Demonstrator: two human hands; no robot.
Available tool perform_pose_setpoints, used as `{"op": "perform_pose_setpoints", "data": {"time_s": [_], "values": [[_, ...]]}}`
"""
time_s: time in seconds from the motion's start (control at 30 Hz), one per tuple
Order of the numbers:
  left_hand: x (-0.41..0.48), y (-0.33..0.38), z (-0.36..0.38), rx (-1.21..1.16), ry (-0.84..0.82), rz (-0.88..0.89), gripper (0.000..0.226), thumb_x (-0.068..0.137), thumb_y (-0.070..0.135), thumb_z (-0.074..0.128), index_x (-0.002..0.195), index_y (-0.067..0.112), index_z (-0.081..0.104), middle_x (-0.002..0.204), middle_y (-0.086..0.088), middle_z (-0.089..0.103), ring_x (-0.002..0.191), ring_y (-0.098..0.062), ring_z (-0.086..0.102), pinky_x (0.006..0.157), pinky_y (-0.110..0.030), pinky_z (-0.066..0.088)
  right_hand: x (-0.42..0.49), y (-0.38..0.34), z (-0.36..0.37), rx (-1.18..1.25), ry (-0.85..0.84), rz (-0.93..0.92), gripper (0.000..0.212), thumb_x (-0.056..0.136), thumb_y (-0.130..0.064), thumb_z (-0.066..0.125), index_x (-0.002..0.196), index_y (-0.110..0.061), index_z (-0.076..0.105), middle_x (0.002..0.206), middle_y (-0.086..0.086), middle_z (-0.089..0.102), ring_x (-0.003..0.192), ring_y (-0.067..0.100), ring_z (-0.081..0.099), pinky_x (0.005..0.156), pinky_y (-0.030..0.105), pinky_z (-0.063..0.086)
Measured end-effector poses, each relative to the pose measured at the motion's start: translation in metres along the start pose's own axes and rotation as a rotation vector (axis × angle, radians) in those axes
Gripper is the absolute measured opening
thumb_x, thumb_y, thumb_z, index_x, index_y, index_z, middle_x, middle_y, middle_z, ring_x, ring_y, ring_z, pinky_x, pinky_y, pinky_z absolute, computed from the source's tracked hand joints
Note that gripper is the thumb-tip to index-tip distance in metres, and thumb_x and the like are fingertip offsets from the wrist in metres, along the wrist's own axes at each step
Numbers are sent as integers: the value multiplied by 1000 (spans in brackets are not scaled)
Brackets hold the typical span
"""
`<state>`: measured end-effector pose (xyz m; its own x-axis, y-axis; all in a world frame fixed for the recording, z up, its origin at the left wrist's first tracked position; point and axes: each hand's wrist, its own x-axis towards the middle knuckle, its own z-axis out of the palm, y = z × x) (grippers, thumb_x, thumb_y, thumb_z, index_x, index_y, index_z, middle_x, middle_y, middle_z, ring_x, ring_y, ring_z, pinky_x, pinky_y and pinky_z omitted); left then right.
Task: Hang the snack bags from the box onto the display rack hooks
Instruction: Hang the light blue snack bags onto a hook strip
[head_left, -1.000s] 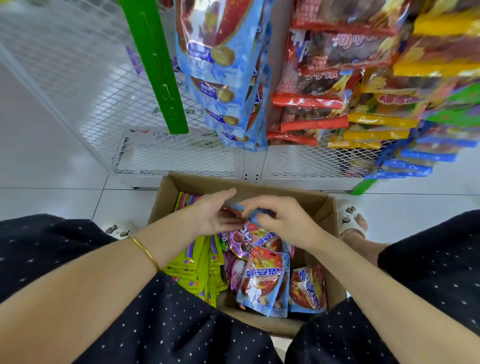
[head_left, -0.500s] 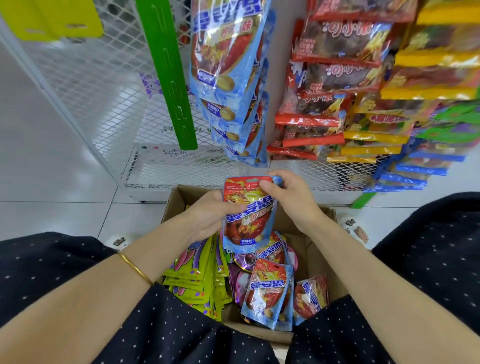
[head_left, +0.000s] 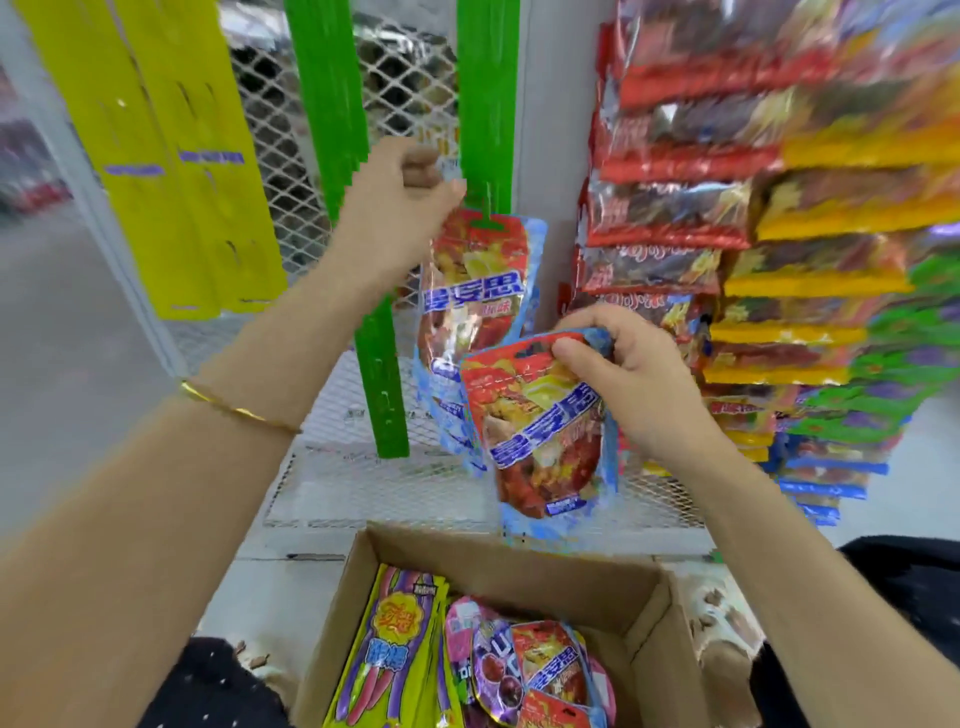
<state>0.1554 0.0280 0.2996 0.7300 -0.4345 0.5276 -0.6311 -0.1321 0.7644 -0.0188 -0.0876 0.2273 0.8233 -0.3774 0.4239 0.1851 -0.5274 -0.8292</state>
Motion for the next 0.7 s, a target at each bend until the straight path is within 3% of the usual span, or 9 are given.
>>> {"op": "perform_pose_setpoints", "data": {"time_s": [0.07, 0.17, 0.23, 0.27, 0.33, 0.4, 0.57, 0.7], "values": [[18, 9, 8, 6, 17, 65, 31, 89, 18, 60, 117, 6, 51, 87, 10, 53, 76, 2, 52, 73, -10, 44, 19, -15, -3, -9, 74, -61, 17, 91, -16, 57, 83, -32, 55, 77, -9, 58, 71, 5, 54, 67, 24, 44], [35, 16, 15, -22, -29, 67, 9, 88, 21, 62, 90, 17, 54, 79, 5, 60, 70, -4, 55, 67, -20, 45, 48, -33, -3, -71, 187, -131, 12, 92, -13, 56, 84, -21, 51, 72, -11, 50, 63, -4, 47, 60, 11, 36], [39, 21, 15, 9, -50, 63, 23, 88, 27, 62, 71, 20, 48, 59, 11, 51, 55, -5, 47, 57, -24, 42, 66, -41, 1, -145, 259, -181, 9, 92, -11, 54, 85, -14, 52, 70, -12, 47, 63, -4, 46, 59, 8, 34], [41, 23, 14, 25, -45, 62, 27, 88, 31, 61, 68, 19, 47, 58, 7, 47, 57, -10, 43, 56, -25, 39, 74, -44, 3, -164, 293, -201, 6, 92, -10, 54, 86, -11, 53, 71, -9, 47, 65, 0, 45, 59, 9, 33], [42, 29, 12, -8, -40, 44, 27, 89, 34, 59, 73, 14, 52, 69, -8, 46, 67, -13, 41, 59, -27, 34, 88, -48, 8, -189, 354, -235, 5, 92, -8, 54, 89, -5, 55, 77, -3, 50, 71, 10, 45, 62, 11, 33], [44, 35, 7, -101, -52, 14, 26, 89, 35, 59, 81, 11, 55, 77, -7, 47, 71, -15, 42, 65, -29, 34, 99, -53, 13, -213, 409, -263, 4, 93, -8, 52, 90, -6, 54, 82, 0, 52, 75, 13, 46, 60, 17, 32], [49, 47, -1, -199, -72, -68, 28, 89, 35, 60, 70, 16, 51, 71, -8, 49, 71, -18, 50, 70, -33, 43, 121, -65, 18, -237, 490, -316, 4, 94, -9, 50, 90, -8, 51, 83, 0, 49, 74, 14, 44, 64, 25, 31], [49, 51, -2, -209, -62, -84, 31, 88, 32, 62, 64, 16, 51, 63, -1, 53, 56, -12, 53, 64, -26, 47, 129, -69, 19, -278, 491, -303, 6, 94, -10, 49, 89, -9, 47, 84, 3, 48, 74, 16, 43, 61, 25, 26]]}}
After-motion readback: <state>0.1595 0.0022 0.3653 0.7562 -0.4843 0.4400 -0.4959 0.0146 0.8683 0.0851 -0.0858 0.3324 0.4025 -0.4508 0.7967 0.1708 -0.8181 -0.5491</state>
